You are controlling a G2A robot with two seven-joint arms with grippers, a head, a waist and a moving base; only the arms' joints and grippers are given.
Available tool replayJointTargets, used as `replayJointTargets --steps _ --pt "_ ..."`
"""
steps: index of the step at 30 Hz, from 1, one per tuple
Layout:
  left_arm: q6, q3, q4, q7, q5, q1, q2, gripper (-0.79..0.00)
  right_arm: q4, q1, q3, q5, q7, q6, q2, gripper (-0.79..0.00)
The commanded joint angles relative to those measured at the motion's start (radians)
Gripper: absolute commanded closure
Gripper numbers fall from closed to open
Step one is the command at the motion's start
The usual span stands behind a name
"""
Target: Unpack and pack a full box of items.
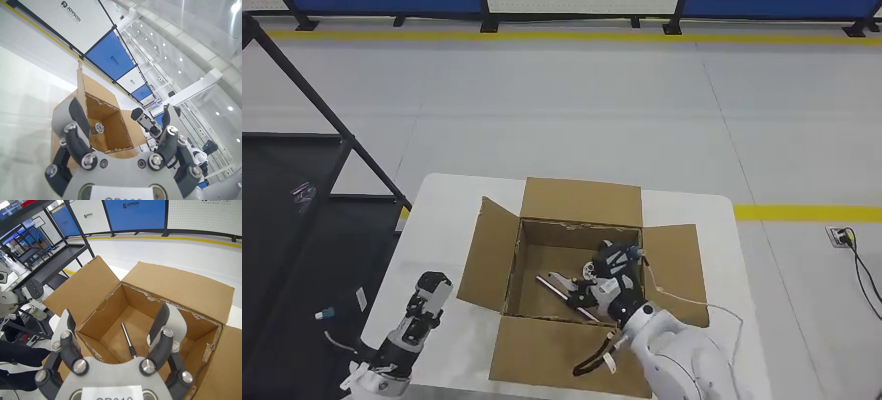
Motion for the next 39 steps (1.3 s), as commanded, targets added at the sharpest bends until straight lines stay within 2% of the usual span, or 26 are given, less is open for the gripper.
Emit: replayJointTargets --steps 1,6,11,14,20,25,39 --pt "0.031 0.009 -0.003 0.004 -0.002 -0.013 0.000 -0.785 0.039 0.057 -0.048 -0.110 0.116 0.100 -0.008 -0.785" --pt "0.081 -0.014 0.001 0.016 -0.071 -0.025 0.002 -0.785 0.164 0.237 -0.181 -0.259 0.389 0.354 -0.049 -0.785" --pt "0.089 -0.033 0.008 0.019 -0.103 -0.015 0.003 -0.785 0.354 0.405 -0.245 -0.298 0.664 0.444 -0.088 -0.785" --pt "0.089 -0.033 0.008 0.019 -0.103 -0.015 0.003 -0.785 0.475 0.487 -0.266 -0.242 0.748 0.443 -0.113 -0.785" --pt "0.089 -0.033 0.008 0.019 -0.103 -0.015 0.003 -0.785 0.677 0.589 -0.299 -0.191 0.792 0.459 -0.151 -0.785" --pt "0.089 -0.033 0.008 0.019 -0.103 -0.015 0.003 -0.785 0.787 0.627 -0.322 -0.166 0.771 0.501 -0.182 -0.785" --pt "0.089 -0.033 0.008 0.019 -0.103 -0.015 0.003 -0.785 0.919 0.635 -0.288 -0.102 0.681 0.482 -0.212 -0.785"
